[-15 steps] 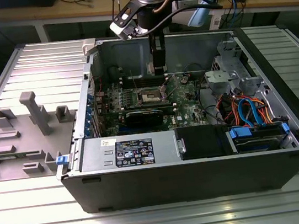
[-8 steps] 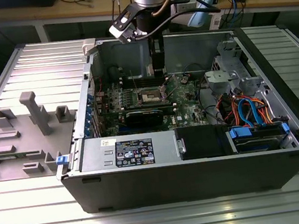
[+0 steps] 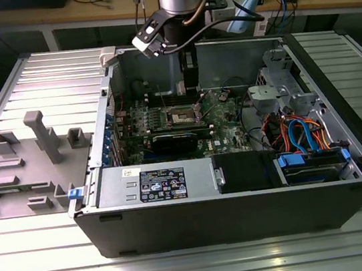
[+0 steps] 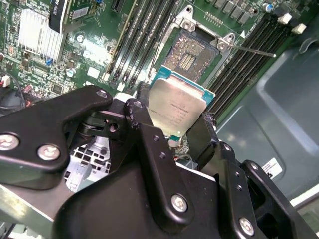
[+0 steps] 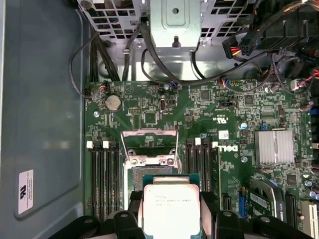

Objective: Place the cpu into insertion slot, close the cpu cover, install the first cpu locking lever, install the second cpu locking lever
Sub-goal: 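Place the cpu into insertion slot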

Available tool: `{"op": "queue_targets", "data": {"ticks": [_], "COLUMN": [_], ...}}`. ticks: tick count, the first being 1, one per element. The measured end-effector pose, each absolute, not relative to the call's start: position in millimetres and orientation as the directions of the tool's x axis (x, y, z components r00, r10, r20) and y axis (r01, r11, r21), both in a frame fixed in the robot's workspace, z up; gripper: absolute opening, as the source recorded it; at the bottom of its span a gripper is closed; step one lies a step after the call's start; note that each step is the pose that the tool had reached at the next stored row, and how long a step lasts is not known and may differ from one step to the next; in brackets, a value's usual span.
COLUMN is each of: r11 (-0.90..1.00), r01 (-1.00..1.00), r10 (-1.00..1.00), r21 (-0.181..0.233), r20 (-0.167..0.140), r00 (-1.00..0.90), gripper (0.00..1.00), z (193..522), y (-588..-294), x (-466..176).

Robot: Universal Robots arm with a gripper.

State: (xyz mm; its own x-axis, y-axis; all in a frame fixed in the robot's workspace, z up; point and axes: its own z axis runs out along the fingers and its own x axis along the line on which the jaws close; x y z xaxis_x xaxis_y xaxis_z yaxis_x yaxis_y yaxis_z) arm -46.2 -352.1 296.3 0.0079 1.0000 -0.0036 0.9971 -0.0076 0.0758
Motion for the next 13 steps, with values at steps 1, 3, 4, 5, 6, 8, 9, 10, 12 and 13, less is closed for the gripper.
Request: {"op": "queue_targets", "data": {"ticks": [1, 3, 4, 5, 6, 8, 9, 10, 12, 13], "r11": [0.013, 0.041, 0.049, 0.056, 0.059, 0.061, 0.061, 0.061, 0.061, 0.061], "r01": [0.997, 0.996, 0.996, 0.995, 0.995, 0.995, 0.995, 0.995, 0.995, 0.995], "r10": [1.0, 0.999, 0.999, 0.998, 0.998, 0.998, 0.998, 0.998, 0.998, 0.998], "r21": [0.076, 0.076, 0.078, 0.079, 0.08, 0.08, 0.08, 0.08, 0.08, 0.08], "r20": [-0.004, -0.004, -0.004, -0.004, -0.004, -0.004, -0.004, -0.004, -0.004, -0.004], "r00": [-0.013, -0.041, -0.049, -0.056, -0.059, -0.061, -0.061, -0.061, -0.061, -0.061], "gripper": [0.54, 0.54, 0.54, 0.54, 0.54, 0.54, 0.54, 0.54, 0.54, 0.54], "z": [294.4, 292.5, 292.1, 291.7, 291.5, 291.3, 291.3, 291.3, 291.3, 291.3], "y": [-351.4, -351.1, -351.2, -351.1, -351.1, -351.1, -351.1, -351.1, -351.1, -351.1], "x": [-46.3, -46.2, -46.2, -46.2, -46.2, -46.3, -46.2, -46.3, -46.3, -46.2]}}
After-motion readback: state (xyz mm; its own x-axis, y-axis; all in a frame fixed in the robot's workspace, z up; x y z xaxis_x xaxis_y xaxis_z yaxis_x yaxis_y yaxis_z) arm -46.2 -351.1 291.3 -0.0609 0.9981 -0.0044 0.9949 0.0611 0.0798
